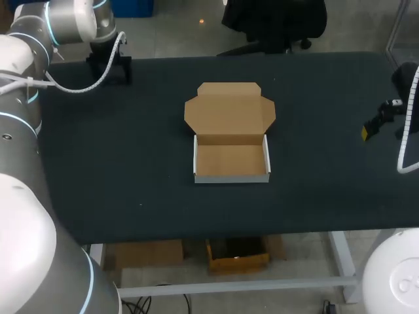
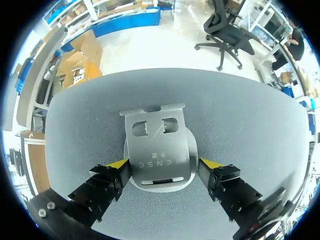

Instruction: Assemble the packaging by folding the flat box into shape, placing the metal phone stand inside, and closing the box properly

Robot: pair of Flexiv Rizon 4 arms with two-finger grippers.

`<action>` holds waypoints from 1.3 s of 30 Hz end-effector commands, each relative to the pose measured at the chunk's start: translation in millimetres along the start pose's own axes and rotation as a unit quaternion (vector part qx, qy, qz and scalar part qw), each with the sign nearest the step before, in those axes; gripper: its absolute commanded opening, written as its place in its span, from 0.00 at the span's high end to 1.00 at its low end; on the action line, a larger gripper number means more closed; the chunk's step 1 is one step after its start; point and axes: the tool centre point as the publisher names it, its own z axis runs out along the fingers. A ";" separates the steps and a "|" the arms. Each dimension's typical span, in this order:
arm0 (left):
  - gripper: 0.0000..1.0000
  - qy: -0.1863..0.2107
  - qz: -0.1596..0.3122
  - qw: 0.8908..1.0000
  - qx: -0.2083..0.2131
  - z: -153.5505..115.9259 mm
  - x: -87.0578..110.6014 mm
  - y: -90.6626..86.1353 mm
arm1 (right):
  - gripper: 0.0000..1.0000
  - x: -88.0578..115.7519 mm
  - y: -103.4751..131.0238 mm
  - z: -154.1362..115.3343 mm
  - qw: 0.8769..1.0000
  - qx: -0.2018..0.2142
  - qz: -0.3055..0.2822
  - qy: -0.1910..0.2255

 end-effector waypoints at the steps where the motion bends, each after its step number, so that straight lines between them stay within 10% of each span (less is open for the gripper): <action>1: 0.13 -0.001 -0.001 0.998 -0.066 6.5 -0.6 -11.0 | 0.00 0.0 -0.2 -1.5 1.000 0.002 0.000 0.001; 24: 0.27 -0.004 -0.004 0.997 -0.072 10.5 -1.2 -17.0 | 0.00 0.0 -0.2 -1.5 1.000 0.002 0.000 0.001; 31: 1.00 -0.006 -0.007 0.997 -0.074 10.7 -3.2 -17.5 | 0.00 0.0 -0.2 -1.5 1.000 0.002 0.000 0.001; 39: 1.00 -0.009 -0.009 0.997 -0.070 8.2 -6.2 -13.2 | 0.00 0.0 -0.2 -1.5 1.000 0.002 0.000 0.001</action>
